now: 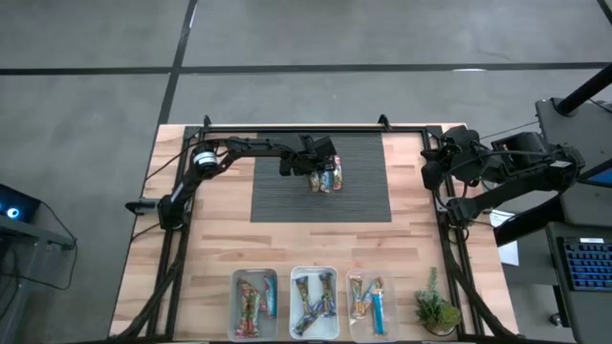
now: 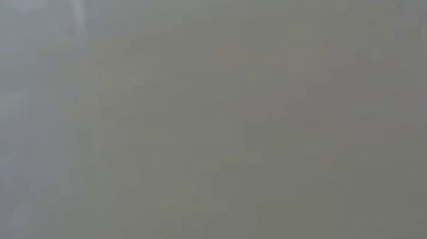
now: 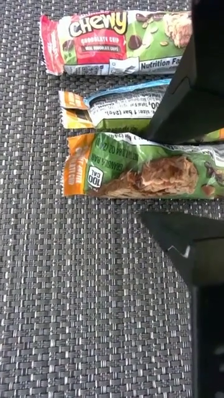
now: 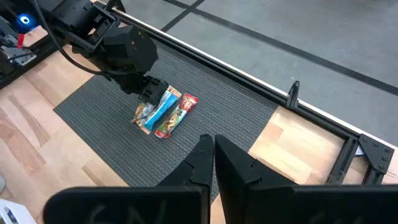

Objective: Pick and place Granola Bars by type
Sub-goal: Put the left yellow granola bar into the transparent bin

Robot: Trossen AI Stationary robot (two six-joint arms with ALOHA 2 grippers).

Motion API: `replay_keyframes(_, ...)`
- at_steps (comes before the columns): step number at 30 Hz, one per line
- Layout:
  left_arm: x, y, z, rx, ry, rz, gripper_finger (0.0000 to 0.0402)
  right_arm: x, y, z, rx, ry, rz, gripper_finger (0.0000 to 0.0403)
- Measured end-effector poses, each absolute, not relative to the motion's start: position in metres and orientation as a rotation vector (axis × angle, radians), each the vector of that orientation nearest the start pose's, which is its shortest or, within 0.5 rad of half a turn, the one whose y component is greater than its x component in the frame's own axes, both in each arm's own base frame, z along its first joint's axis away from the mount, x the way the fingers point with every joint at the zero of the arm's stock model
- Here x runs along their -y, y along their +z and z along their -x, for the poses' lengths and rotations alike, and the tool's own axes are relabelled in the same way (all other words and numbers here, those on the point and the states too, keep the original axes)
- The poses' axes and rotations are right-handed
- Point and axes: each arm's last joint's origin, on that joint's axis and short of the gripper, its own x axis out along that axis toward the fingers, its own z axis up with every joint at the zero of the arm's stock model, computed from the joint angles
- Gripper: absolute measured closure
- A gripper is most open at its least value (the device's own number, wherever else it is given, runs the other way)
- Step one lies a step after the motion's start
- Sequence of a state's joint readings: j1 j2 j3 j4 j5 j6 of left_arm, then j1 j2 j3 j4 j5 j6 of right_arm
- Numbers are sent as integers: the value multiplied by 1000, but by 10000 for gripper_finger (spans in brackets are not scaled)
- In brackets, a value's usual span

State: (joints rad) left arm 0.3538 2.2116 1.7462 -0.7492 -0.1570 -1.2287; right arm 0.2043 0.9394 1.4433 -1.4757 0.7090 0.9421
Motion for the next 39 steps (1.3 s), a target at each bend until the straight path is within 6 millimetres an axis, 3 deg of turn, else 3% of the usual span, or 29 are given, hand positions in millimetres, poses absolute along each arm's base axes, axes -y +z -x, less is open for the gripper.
replay_keyframes(17, -163, 169, -427, -794, 1140, 1167, 318, -2, 413, -102, -574, -813, -431, 394)
replay_keyframes(39, -162, 169, -427, -805, 1126, 1150, 330, -2, 413, -102, -574, -813, -431, 394)
